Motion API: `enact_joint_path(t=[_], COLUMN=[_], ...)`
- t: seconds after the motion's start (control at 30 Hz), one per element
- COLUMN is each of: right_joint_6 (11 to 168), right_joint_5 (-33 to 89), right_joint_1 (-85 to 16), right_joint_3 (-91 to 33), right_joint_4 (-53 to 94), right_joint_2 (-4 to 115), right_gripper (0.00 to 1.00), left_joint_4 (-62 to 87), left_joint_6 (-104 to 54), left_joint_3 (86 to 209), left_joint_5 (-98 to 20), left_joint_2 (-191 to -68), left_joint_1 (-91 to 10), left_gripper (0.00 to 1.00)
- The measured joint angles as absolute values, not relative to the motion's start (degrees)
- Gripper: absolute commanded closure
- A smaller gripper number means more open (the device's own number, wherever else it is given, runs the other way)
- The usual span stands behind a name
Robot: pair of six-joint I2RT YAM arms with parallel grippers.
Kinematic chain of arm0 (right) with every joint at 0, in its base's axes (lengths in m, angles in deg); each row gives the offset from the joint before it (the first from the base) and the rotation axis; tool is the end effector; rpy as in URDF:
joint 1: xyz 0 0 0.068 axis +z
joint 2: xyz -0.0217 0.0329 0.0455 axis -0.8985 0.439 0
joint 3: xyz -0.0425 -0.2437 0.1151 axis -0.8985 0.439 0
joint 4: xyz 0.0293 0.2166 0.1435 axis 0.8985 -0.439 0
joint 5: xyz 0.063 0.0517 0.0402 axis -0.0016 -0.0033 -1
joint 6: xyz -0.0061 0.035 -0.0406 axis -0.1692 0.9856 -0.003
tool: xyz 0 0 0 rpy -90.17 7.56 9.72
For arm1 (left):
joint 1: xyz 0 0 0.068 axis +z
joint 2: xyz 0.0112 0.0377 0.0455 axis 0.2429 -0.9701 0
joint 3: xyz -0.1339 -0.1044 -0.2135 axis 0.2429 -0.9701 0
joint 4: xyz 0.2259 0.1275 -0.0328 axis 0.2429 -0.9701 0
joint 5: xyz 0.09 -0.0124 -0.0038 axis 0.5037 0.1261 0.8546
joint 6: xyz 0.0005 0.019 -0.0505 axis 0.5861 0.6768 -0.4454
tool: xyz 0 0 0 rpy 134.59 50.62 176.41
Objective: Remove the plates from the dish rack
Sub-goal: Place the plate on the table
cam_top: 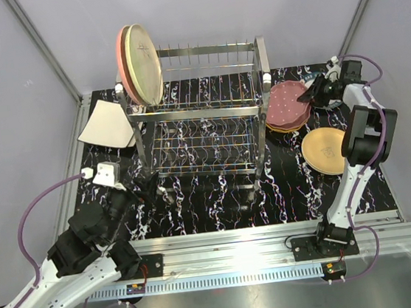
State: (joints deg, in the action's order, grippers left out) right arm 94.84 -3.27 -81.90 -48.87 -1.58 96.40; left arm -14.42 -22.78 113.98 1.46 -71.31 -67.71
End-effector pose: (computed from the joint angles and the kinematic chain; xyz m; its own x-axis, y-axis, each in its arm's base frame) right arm 0.4570 -0.1244 0.2036 -0.7372 0.4123 -0.5353 0.0054 0.7959 0.6054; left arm 0.0617 -0.0516 0.3320 -0.0928 -0.1169 -0.9888 0.3523 0.9250 -0.1424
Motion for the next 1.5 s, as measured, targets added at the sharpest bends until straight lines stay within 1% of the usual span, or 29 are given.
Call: enact_joint_path(t=[0.1,0.27,0.33,0.43,0.67,1.0,1.07,1.17,1.23,1.5], right_joint_6=[94.8,93.8,93.6,92.8,89.6,85.0,84.5,82.4,80.8,73.9], right_joint_5=[-3.3,-3.1,-3.1,-2.9,-1.2,2.1,2.8,4.3,5.2,8.3], right_joint_1=[-81.9,-81.9,-81.9,-81.8,-81.8,-81.5,-81.5,-81.5,-81.5,-81.5], right_joint_3=[-49.6,-49.7,-49.7,-49.7,-49.7,-50.4,-50.4,-50.3,-50.1,-42.8], right_joint_4=[-1.7,-2.6,-3.0,-3.7,-6.1,-8.1,-8.6,-9.0,-9.4,-10.1], right_joint_2=[96.7,96.7,96.7,96.7,96.7,95.9,95.4,93.9,92.4,80.9], right_gripper=[0.56,0.48,0.36,0.28,0.15,0.13,0.11,0.04,0.0,0.0], left_joint_4=[-14.4,-14.4,-14.4,-14.4,-14.4,-14.4,-14.4,-14.4,-14.4,-14.5], left_joint_6=[-22.8,-22.6,-22.5,-22.4,-22.4,-22.4,-22.4,-22.4,-22.4,-22.4], left_joint_3=[114.0,114.0,114.0,114.0,114.0,114.0,114.0,114.0,114.0,114.0], left_joint_5=[1.5,1.7,1.7,1.7,1.7,1.7,1.7,1.7,1.7,1.9], left_joint_2=[-71.3,-70.8,-70.6,-70.6,-70.6,-70.2,-70.0,-69.9,-69.9,-70.3], left_joint_1=[-67.7,-67.7,-67.7,-67.7,-67.7,-67.7,-67.7,-67.7,-67.7,-67.7], left_gripper=[0.01,0.01,0.01,0.01,0.01,0.01,0.01,0.01,0.01,0.01])
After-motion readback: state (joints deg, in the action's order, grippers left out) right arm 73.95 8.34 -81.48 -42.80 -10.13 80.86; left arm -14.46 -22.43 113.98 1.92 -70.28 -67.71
